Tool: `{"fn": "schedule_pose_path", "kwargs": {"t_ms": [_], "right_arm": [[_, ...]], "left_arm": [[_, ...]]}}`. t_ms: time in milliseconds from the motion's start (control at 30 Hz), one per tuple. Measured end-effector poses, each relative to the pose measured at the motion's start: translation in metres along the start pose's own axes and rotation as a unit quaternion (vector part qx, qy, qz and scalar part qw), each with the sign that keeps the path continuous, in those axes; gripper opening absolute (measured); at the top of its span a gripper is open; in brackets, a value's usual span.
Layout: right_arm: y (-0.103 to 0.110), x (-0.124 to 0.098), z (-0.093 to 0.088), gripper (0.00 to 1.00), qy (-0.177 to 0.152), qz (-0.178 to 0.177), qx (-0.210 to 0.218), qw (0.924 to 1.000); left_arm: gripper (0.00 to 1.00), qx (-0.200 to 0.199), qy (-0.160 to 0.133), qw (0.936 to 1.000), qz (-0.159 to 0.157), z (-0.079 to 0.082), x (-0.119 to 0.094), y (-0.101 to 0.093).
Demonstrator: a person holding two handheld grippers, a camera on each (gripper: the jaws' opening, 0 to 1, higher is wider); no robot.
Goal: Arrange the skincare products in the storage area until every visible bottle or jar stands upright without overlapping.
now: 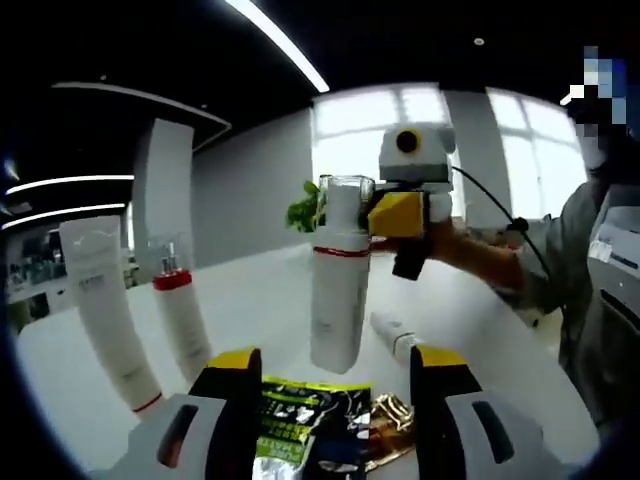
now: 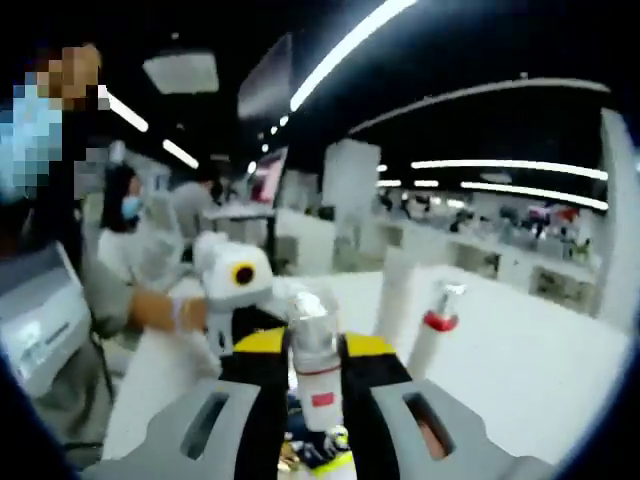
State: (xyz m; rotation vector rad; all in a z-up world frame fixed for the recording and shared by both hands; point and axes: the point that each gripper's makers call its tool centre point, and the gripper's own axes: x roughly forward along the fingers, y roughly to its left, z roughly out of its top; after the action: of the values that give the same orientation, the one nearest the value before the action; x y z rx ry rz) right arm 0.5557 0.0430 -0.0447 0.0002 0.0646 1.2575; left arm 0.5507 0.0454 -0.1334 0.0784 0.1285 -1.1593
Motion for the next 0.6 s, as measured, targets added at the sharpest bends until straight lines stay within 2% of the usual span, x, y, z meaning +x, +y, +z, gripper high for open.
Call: {"fn": "schedule_pose_path", "kwargs": {"t_ms": [67, 100, 133, 200, 267, 333, 367, 500, 533, 600], "right_arm": [[-0.007, 0.001, -0.001, 0.17, -0.012, -0.020, 0.041, 0.9989], [-0.006, 0.001, -0.002, 0.17, -0.012, -0.017, 0.040, 0.9990], [-0.002, 0.002, -0.001, 0.17, -0.020, -0.004, 0.039, 0.9990], [0.009, 0.001, 0.007, 0.17, -0.059, 0.025, 0.057, 0.9963], [0.019, 0.001, 0.007, 0.17, -0.070, 0.053, 0.081, 0.9928], [0.021, 0.000, 0.003, 0.17, -0.072, 0.055, 0.079, 0.9928], [0.021, -0.003, 0.003, 0.17, -0.078, 0.053, 0.077, 0.9925], [0.026, -0.011, 0.004, 0.17, -0.109, 0.078, 0.103, 0.9857], [0.027, -0.012, 0.004, 0.18, -0.116, 0.083, 0.100, 0.9847], [0.030, -0.013, 0.003, 0.18, -0.128, 0.091, 0.086, 0.9838]], "left_arm": [[0.62, -0.004, -0.011, 0.9999, -0.005, 0.003, 0.001, -0.003], [0.61, -0.005, -0.016, 0.9999, -0.003, 0.005, 0.001, -0.003], [0.61, -0.006, -0.017, 0.9998, -0.001, 0.005, 0.001, -0.003], [0.57, -0.006, -0.019, 0.9998, -0.001, 0.006, 0.001, -0.003], [0.43, -0.015, -0.021, 0.9995, -0.018, 0.007, 0.001, -0.010], [0.29, -0.030, -0.032, 0.9977, -0.052, 0.009, 0.000, -0.022], [0.26, -0.035, -0.039, 0.9965, -0.066, 0.012, 0.000, -0.028], [0.24, -0.073, -0.046, 0.9922, -0.090, 0.015, 0.000, -0.041], [0.24, -0.075, -0.043, 0.9921, -0.091, 0.015, 0.000, -0.042], [0.23, -0.062, -0.022, 0.9952, -0.073, 0.011, 0.002, -0.043]]}}
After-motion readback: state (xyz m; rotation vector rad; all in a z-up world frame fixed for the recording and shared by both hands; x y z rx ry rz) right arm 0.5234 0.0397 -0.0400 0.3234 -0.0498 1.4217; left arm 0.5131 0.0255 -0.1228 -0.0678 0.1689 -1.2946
